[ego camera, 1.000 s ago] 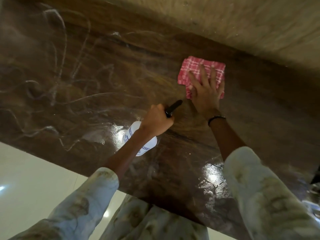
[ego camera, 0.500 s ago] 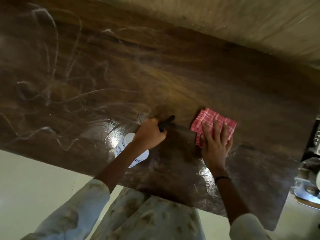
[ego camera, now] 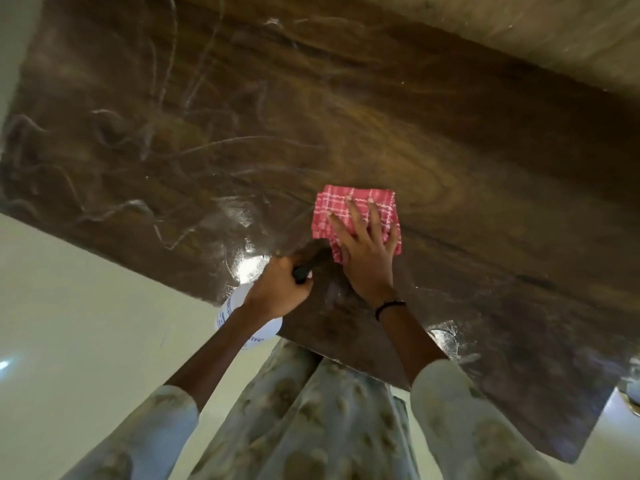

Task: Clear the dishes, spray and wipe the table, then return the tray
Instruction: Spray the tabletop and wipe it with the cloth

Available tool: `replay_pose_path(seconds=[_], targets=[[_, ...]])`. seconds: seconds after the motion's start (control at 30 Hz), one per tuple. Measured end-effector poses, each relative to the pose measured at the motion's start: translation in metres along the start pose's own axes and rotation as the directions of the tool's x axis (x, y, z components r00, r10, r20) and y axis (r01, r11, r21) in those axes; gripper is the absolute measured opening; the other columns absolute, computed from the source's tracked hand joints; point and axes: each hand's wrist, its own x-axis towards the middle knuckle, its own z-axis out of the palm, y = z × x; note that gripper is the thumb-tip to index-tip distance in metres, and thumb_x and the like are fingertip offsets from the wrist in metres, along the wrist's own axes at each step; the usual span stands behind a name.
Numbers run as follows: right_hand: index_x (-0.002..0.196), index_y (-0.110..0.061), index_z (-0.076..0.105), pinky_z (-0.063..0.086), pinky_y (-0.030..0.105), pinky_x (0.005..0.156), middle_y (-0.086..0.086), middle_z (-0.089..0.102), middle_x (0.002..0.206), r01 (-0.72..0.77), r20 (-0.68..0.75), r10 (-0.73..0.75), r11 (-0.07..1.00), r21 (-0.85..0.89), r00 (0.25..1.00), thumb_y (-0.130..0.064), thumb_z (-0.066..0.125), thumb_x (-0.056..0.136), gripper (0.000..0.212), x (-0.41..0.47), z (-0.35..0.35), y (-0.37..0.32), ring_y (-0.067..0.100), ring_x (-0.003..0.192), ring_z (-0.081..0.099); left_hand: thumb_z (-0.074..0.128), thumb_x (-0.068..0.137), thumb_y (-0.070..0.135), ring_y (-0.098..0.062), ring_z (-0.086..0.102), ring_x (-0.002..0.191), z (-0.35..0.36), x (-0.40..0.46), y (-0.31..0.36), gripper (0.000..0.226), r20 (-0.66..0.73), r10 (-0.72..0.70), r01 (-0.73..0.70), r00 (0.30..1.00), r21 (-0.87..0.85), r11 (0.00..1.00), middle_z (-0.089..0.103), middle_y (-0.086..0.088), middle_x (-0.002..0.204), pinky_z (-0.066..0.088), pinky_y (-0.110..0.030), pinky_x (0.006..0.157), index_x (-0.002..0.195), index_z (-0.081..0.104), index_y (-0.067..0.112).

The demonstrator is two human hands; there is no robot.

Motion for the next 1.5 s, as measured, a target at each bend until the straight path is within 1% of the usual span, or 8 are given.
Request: replay_pose_path(seconds=[0.17,0.37,0.7,0.83,1.03,1.2,1.33,1.5], targets=[[0.144,-0.038,0.035,0.024,0.066,0.105,-0.001,0.025,0.156,-0.007,0.002,0.007,1.000,-0.019,1.000,-0.023,0.055,0.091,0.058,-0.047,0.005,0.013,0.032,0.144,0.018,0.059,0.079,0.016,-0.012,0.036,0.035,0.016,-0.055,-0.040,0.023,0.096,-0.039,0.038,0.995,0.021,0.999,0.043,0.000,0.044,0.026,-0.023,0.042,0.058,0.051,0.019],[0.144,-0.038,0.031,0.024,0.069,0.103,0.000,0.024,0.157,-0.132,-0.035,0.133,0.991,0.026,0.990,-0.017,0.058,0.091,0.064,-0.072,0.010,0.006,0.033,0.144,0.017,0.055,0.077,0.020,-0.020,0.048,0.045,0.046,-0.098,-0.071,0.011,0.238,-0.107,0.090,0.965,0.083,0.992,0.058,-0.009,0.059,0.031,-0.028,0.047,0.070,0.063,0.017],[0.144,-0.035,0.036,0.020,0.073,0.101,0.002,0.023,0.157,-0.114,-0.064,0.116,0.993,0.031,0.991,-0.019,0.037,0.090,0.056,-0.076,0.013,0.002,0.036,0.145,0.014,0.055,0.075,0.007,-0.030,0.044,0.048,0.053,-0.116,-0.098,0.032,0.075,-0.162,0.157,0.984,0.073,0.985,0.046,-0.006,0.052,0.030,-0.031,0.050,0.054,0.038,0.023],[0.143,-0.035,0.038,0.015,0.070,0.103,0.001,0.025,0.157,-0.110,-0.074,0.113,0.993,0.049,0.991,-0.013,0.052,0.089,0.060,-0.079,0.020,-0.027,0.036,0.144,0.017,0.055,0.074,0.004,-0.027,0.037,0.046,0.043,-0.111,-0.106,0.021,-0.093,-0.250,0.249,0.964,-0.019,0.968,0.044,-0.010,0.050,0.030,-0.030,0.050,0.056,0.045,0.008],[0.143,-0.034,0.038,0.017,0.064,0.106,0.001,0.027,0.156,0.218,0.072,-0.217,0.976,-0.020,0.974,-0.034,0.043,0.086,0.057,-0.102,0.047,-0.083,0.034,0.143,0.020,0.049,0.070,0.021,-0.030,0.035,0.048,0.035,-0.109,-0.111,0.017,-0.209,-0.184,0.160,0.961,-0.124,0.979,0.046,-0.012,0.051,0.036,-0.037,0.049,0.062,0.051,0.007],[0.141,-0.037,0.039,0.017,0.060,0.111,-0.001,0.030,0.155,0.410,0.125,-0.397,0.905,-0.112,0.909,-0.035,0.046,0.088,0.054,-0.145,0.042,-0.038,0.029,0.144,0.021,0.051,0.072,0.019,-0.026,0.028,0.051,0.023,-0.106,-0.102,0.016,-0.240,-0.170,0.130,0.956,-0.172,0.977,0.038,-0.007,0.049,0.031,-0.031,0.050,0.057,0.045,0.020],[0.142,-0.039,0.036,0.021,0.063,0.106,0.000,0.029,0.154,0.198,0.095,-0.186,0.969,-0.145,0.978,-0.027,0.065,0.081,0.068,-0.134,0.027,-0.010,0.031,0.143,0.022,0.056,0.078,0.006,-0.022,0.030,0.045,0.017,-0.103,-0.098,0.032,-0.197,-0.193,0.159,0.961,-0.179,0.971,0.039,-0.004,0.049,0.030,-0.027,0.049,0.054,0.042,0.022],[0.143,-0.036,0.035,0.022,0.065,0.104,0.002,0.029,0.155,0.019,0.025,-0.016,0.992,-0.122,1.000,-0.023,0.059,0.086,0.063,-0.091,0.035,-0.071,0.035,0.142,0.023,0.058,0.079,0.007,-0.012,0.029,0.039,0.008,-0.093,-0.090,0.037,-0.191,-0.173,0.134,0.966,-0.202,0.970,0.036,0.004,0.044,0.026,-0.023,0.044,0.052,0.039,0.025]])
